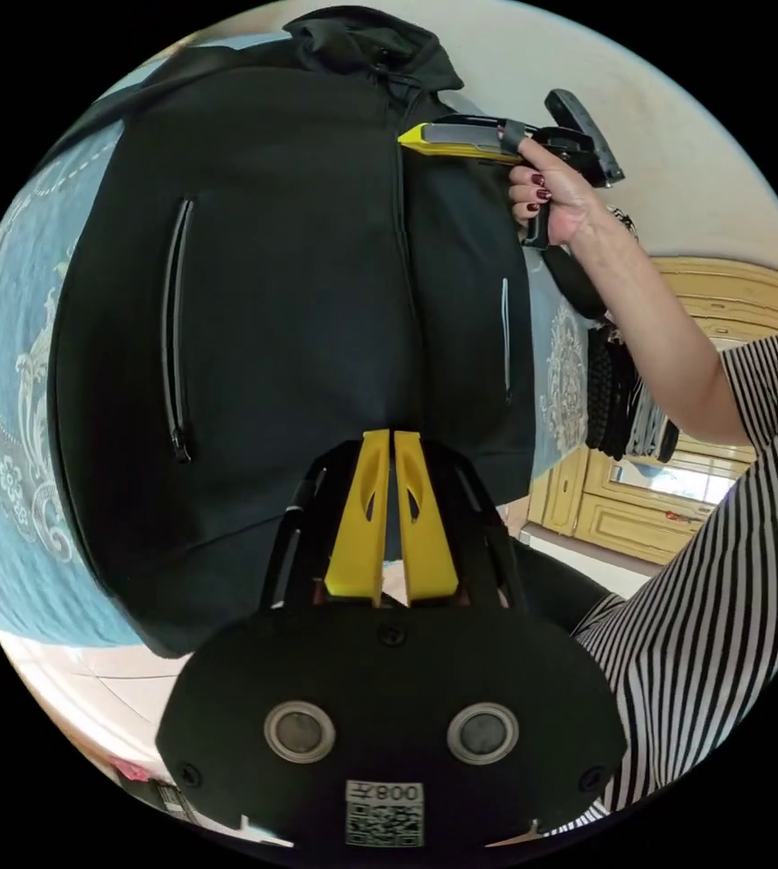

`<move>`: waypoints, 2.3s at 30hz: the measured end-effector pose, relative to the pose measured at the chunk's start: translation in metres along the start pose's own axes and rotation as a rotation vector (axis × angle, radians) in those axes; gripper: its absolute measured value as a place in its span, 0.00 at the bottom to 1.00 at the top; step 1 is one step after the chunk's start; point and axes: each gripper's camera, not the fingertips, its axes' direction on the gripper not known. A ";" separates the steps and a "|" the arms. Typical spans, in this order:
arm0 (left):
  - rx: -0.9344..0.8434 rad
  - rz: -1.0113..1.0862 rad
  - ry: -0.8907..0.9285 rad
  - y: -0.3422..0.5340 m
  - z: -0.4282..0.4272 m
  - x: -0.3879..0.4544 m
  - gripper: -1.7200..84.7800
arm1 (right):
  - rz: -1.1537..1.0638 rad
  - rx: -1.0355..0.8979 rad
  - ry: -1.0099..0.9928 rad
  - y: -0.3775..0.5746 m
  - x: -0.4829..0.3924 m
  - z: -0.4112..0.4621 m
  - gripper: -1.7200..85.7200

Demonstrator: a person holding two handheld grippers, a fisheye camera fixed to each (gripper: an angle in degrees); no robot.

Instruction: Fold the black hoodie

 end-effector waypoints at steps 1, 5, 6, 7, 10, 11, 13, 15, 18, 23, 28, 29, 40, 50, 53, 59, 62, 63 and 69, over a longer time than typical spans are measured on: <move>0.008 0.021 -0.011 -0.005 0.003 0.004 0.04 | 0.005 0.014 -0.006 -0.001 0.002 -0.003 0.02; -0.036 0.011 -0.076 -0.014 0.035 0.001 0.04 | 0.027 -0.050 0.034 -0.006 0.013 0.021 0.02; -0.032 0.001 -0.069 -0.014 0.035 0.000 0.04 | 0.037 -0.052 0.026 -0.005 0.017 0.025 0.03; -0.028 -0.001 -0.073 -0.013 0.034 0.000 0.04 | 0.039 -0.045 0.021 -0.004 0.017 0.024 0.03; -0.027 0.007 -0.098 -0.008 0.031 0.003 0.04 | 0.055 0.000 0.032 0.002 0.020 0.016 0.04; -0.018 0.013 -0.106 -0.006 0.029 0.005 0.05 | 0.062 0.017 0.052 0.006 0.020 0.010 0.05; 0.011 0.020 -0.111 -0.006 0.022 0.007 0.05 | 0.074 0.068 0.110 0.011 0.020 -0.004 0.07; 0.036 0.039 -0.090 -0.011 0.018 0.010 0.05 | 0.089 0.140 0.213 0.011 0.019 -0.022 0.10; 0.023 0.087 -0.094 -0.025 0.025 0.017 0.06 | 0.107 0.171 0.305 0.000 0.020 -0.028 0.12; -0.070 0.102 -0.159 -0.026 0.047 0.021 0.04 | 0.052 0.088 0.222 0.018 0.000 -0.016 0.11; -0.139 0.101 -0.214 -0.021 0.056 0.005 0.02 | 0.031 -0.176 0.182 0.085 -0.023 0.025 0.11; -0.147 0.089 -0.201 -0.022 0.055 0.000 0.02 | 0.041 -0.234 0.170 0.102 -0.028 0.033 0.11; -0.159 0.094 -0.210 -0.030 0.045 -0.017 0.02 | 0.019 -0.365 0.299 0.158 -0.047 0.072 0.04; -0.047 0.122 -0.008 -0.040 0.008 -0.043 0.08 | 0.158 -0.275 -0.106 0.176 0.008 -0.012 0.02; -0.031 0.128 0.193 -0.052 0.010 -0.054 0.15 | 0.218 -0.211 -0.230 0.188 0.031 -0.046 0.02; -0.054 0.161 0.586 -0.081 0.038 -0.069 0.13 | 0.215 -0.218 -0.410 0.201 0.040 -0.048 0.02; -0.066 0.179 0.705 -0.080 0.038 -0.075 0.07 | 0.239 -0.231 -0.427 0.205 0.043 -0.041 0.02; -0.062 0.167 0.710 -0.078 0.035 -0.077 0.07 | 0.271 -0.209 -0.426 0.205 0.048 -0.042 0.03; -0.082 0.080 0.646 -0.059 0.017 -0.101 0.05 | 0.184 0.069 -0.203 0.136 0.056 -0.065 0.07</move>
